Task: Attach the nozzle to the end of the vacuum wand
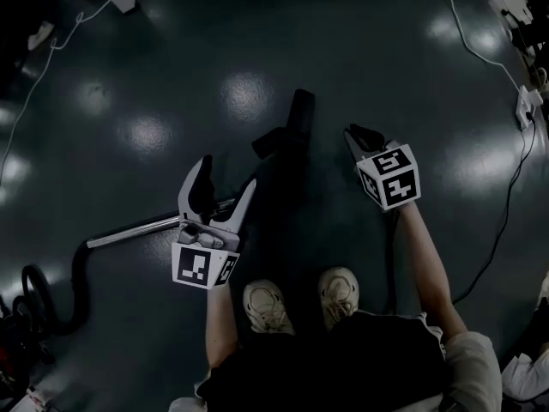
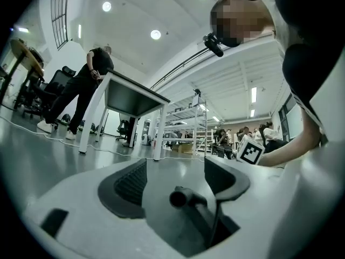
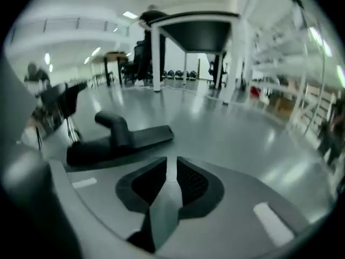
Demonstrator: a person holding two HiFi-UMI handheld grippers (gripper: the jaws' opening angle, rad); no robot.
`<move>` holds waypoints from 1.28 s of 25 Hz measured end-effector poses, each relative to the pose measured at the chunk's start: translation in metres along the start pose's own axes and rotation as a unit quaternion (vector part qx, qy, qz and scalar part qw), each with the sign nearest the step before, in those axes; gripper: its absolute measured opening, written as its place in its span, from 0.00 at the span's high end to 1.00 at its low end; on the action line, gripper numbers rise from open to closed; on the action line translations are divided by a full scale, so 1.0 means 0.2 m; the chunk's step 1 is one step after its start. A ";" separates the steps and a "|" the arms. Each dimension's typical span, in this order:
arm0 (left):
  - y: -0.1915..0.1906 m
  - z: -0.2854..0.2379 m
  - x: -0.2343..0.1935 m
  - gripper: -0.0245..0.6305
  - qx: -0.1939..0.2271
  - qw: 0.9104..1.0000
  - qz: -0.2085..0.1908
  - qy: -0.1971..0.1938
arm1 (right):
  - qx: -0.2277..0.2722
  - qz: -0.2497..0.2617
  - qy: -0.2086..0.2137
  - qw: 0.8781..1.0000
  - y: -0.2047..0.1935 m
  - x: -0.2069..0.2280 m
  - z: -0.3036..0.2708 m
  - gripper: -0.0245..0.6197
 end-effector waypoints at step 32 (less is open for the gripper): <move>-0.60 0.27 -0.28 0.72 -0.323 0.824 -0.432 -0.173 | -0.220 0.256 0.294 0.894 0.16 -0.64 -0.56 0.62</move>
Point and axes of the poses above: the fingertips, and each gripper's own axes: z backward along the fingers, x to its right, y out of its top, the point moved 3 cm from there along z, backward along the fingers, and after that the axes turned 12 degrees about y, right-handed, at the moved point
